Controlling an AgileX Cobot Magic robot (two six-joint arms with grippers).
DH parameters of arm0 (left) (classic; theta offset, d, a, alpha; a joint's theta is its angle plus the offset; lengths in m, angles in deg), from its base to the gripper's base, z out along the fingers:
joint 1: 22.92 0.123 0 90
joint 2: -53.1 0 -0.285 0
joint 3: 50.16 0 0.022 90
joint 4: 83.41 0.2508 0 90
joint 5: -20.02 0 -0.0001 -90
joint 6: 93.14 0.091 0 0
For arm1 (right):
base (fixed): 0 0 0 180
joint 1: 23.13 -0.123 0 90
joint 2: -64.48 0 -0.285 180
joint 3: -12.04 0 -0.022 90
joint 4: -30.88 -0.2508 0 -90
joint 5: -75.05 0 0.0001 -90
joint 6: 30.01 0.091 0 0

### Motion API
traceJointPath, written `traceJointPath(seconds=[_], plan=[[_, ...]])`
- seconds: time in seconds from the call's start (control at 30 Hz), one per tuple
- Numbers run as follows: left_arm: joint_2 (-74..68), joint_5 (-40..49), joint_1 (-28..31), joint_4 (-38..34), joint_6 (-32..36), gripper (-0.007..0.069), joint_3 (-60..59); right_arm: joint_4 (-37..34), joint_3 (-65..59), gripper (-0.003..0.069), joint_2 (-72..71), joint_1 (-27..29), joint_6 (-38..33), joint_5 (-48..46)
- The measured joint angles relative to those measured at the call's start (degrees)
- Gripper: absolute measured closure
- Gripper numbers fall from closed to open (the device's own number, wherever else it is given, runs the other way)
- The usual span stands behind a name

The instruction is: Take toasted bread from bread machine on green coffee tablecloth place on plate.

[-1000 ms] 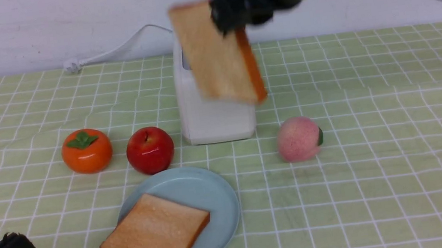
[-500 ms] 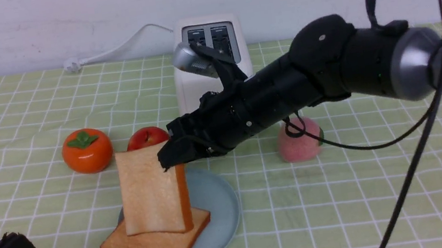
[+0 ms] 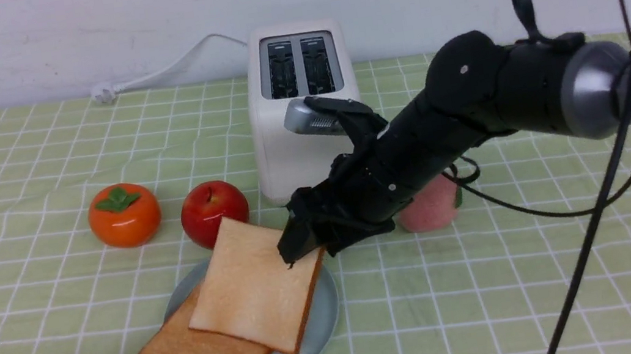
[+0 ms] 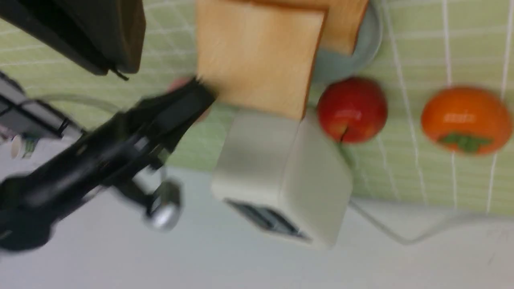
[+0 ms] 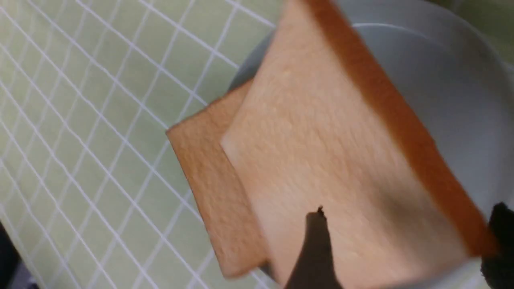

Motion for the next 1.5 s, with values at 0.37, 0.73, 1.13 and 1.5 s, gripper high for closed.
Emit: traceJointPath(seconds=[0.37,0.73,1.13,1.5], plan=[[0.00,-2.24,0.00,-0.73,0.46,0.0606,-6.58,19.09,-0.58,0.0475,-20.46,0.00,11.02,-12.34],[0.00,-2.66,0.00,-0.80,0.46,0.0602,-6.58,31.94,-19.31,0.0576,-49.99,-0.15,28.67,-18.99],[0.00,-2.66,0.00,-0.98,0.46,0.0595,-6.58,37.48,-39.51,0.0564,-75.70,-0.15,35.09,-19.71],[0.00,-2.66,0.00,-0.99,0.46,0.0585,-6.58,42.12,-41.73,0.0559,-86.35,0.39,35.36,-24.44]])
